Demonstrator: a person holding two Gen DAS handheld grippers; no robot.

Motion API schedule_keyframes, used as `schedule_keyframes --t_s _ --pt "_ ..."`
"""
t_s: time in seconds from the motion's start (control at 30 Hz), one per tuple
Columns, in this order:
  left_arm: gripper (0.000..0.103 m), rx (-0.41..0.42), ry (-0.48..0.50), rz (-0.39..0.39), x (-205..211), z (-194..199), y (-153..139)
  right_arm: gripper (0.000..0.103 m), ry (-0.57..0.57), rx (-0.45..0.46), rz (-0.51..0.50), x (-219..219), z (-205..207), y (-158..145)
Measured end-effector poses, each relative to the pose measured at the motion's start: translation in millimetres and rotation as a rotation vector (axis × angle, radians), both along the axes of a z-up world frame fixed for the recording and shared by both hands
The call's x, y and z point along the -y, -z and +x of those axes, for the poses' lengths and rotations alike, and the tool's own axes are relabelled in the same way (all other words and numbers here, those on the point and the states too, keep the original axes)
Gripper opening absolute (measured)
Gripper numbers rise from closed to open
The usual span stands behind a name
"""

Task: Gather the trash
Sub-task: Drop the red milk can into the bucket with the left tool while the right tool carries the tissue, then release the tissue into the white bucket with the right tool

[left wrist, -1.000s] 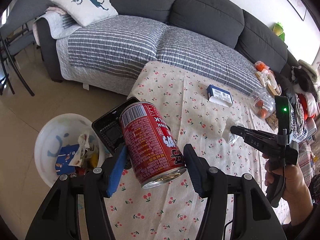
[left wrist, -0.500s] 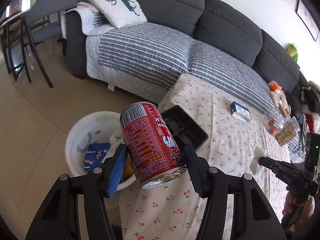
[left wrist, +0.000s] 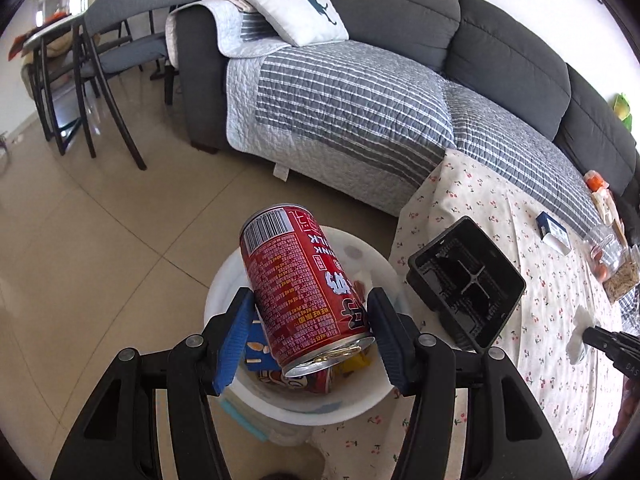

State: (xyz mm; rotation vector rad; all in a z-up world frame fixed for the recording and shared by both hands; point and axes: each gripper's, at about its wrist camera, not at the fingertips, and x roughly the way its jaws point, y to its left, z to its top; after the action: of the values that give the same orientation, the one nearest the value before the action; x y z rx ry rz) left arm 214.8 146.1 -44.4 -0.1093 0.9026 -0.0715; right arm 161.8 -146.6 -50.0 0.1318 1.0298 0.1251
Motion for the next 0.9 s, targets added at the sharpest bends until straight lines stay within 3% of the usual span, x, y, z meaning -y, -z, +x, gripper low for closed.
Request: schedule_keyframes --t_s 0.13,0.2,0.47,0.7,0.9 --pt "0.067 0.007 -0.004 0.05 1.9 6.0 2.8 0.008 -0.015 0.002 -0.009 -8.8 1.0 2.2" --pt "0.084 -0.02 -0.031 0.046 -2.2 7.1 4.9 0.008 -0.022 0.006 -0.014 -12.7 1.2 2.4" --pt "0.089 -0.089 -0.08 0.119 -24.4 -4.6 12.5 0.008 -0.059 0.036 -0.026 -32.9 -0.6 -6.2" --pt "0.089 -0.139 -0.098 0.106 -54.2 -23.6 20.7 0.008 -0.129 0.052 -0.014 -76.4 9.3 -15.1" --pt "0.089 -0.163 -0.132 0.08 -79.6 -36.3 25.2 0.009 -0.215 0.058 0.03 -139.1 29.2 -8.2"
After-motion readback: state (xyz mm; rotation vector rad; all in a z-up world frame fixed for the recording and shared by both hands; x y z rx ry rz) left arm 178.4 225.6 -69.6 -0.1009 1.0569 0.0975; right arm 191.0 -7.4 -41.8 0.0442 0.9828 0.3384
